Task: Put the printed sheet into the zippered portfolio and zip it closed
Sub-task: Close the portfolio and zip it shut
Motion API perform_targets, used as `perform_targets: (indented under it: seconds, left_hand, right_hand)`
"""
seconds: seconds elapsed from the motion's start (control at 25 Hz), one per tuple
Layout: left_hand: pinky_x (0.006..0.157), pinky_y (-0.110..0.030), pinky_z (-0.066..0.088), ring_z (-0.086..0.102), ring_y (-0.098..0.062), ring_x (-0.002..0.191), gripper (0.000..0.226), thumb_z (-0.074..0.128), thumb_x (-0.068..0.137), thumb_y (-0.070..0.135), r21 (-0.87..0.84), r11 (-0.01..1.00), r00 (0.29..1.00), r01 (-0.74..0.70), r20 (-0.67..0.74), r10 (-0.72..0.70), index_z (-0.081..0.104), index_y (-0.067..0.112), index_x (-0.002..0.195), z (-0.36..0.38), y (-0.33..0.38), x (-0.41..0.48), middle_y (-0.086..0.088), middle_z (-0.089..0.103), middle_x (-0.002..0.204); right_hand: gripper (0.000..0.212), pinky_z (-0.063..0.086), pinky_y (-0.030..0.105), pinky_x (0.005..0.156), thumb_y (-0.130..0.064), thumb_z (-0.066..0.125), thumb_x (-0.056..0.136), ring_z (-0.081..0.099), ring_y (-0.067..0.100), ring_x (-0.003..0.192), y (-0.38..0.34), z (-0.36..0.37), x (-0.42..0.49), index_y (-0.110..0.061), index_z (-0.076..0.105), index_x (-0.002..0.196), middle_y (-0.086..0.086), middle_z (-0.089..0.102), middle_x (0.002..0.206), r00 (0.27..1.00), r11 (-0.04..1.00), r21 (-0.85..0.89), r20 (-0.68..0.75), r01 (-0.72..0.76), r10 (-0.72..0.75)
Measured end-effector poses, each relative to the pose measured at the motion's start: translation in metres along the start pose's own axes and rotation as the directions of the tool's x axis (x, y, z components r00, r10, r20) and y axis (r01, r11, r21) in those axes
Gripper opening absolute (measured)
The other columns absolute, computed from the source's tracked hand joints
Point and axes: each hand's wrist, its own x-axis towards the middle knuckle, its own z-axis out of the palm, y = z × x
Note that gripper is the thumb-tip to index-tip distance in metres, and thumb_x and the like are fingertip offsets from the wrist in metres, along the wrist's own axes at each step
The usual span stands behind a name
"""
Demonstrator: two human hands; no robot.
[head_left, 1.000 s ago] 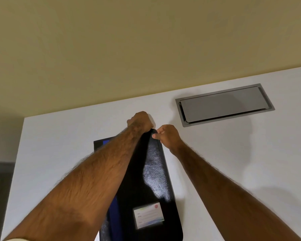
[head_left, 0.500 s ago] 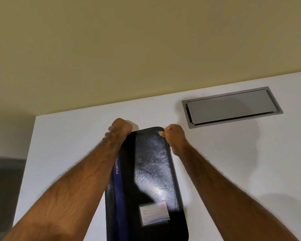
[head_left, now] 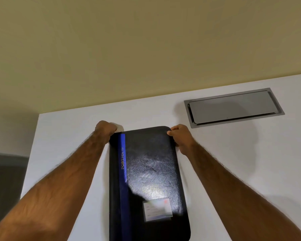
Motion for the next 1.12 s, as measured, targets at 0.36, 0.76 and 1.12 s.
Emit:
perform_targets:
  seconds: [0.36,0.76,1.12]
  left_hand:
    - [0.088,-0.047,0.056,0.062,-0.043,0.109,0.032,0.066,0.090,0.013,-0.042,0.999,0.999,0.025,-0.021,-0.026,0.060,-0.011,0.111,-0.014,-0.029,0.021,-0.029,0.063,0.115]
    - [0.078,-0.035,0.054,0.065,-0.030,0.083,0.017,0.056,0.090,0.006,-0.162,0.983,0.995,-0.084,-0.061,0.075,0.070,-0.003,0.088,-0.012,-0.036,0.003,-0.024,0.071,0.101]
    - [0.105,-0.030,0.040,0.059,-0.025,0.119,0.047,0.038,0.091,-0.002,-0.088,0.946,0.950,-0.313,-0.040,0.311,0.057,0.009,0.132,-0.001,-0.040,-0.049,-0.008,0.067,0.124]
  right_hand:
    - [0.016,0.052,0.031,0.066,-0.001,0.066,0.086,0.059,0.021,0.080,0.002,0.001,0.003,-0.012,0.059,0.075,0.010,0.063,0.086,0.998,0.999,0.022,-0.053,-0.029,0.030]
    - [0.009,0.046,0.023,0.059,0.001,0.062,0.086,0.055,0.016,0.075,0.000,0.006,-0.002,-0.007,0.060,0.082,0.007,0.060,0.085,0.994,0.999,-0.047,-0.110,0.008,-0.013]
    - [0.021,0.044,0.021,0.060,-0.005,0.058,0.086,0.058,0.015,0.085,0.009,0.003,-0.015,-0.010,0.058,0.107,0.003,0.061,0.098,0.991,0.996,-0.060,-0.112,0.066,-0.072]
